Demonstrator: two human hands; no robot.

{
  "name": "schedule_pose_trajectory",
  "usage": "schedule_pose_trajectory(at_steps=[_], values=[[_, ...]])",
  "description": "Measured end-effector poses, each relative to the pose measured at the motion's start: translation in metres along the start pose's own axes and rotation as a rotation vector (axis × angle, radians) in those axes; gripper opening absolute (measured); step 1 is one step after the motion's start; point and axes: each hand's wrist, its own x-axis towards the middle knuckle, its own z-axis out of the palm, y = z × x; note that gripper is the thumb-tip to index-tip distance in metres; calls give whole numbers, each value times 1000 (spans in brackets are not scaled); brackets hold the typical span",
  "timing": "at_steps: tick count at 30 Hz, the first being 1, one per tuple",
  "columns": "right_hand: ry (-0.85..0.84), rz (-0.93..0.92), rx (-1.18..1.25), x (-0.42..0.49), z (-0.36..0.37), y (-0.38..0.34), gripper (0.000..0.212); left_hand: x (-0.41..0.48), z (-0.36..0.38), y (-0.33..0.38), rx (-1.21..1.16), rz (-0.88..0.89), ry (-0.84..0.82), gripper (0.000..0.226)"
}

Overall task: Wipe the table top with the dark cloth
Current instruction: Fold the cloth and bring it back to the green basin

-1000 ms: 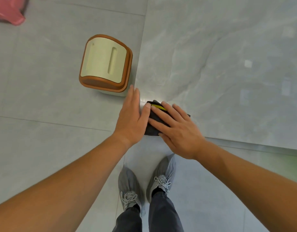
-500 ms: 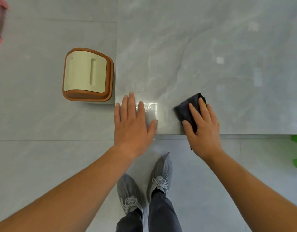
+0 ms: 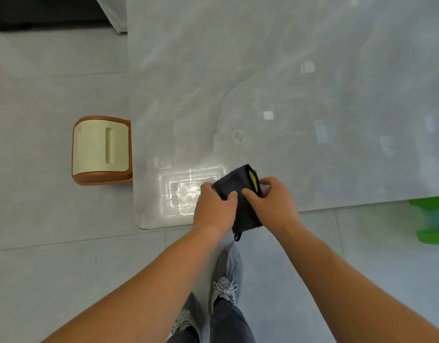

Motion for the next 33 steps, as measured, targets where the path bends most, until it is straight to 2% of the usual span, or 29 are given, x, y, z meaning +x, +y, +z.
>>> schedule_pose_trajectory(at_steps=[3,8,12,16,21,28,33], values=[[-42,44,154,-5,-4,3,33,1,0,2,62,-29,1,28],[-19,150,511,-29,-20,4,6,-11,-3,6,75,-6,-104,20],[-33,236,751,-55,-43,4,9,-29,-2,23,23,30,-153,21],[-21,298,994,-75,-77,7,13,-48,11,55,-129,-35,-283,36],[92,337,1146,-88,-129,32,16,-69,54,95,-132,-33,-392,30],[336,363,1291,-100,-218,124,16,-116,170,152,18,59,-582,31],[412,312,1253,-87,-291,214,28,-144,293,181,142,119,-629,25]])
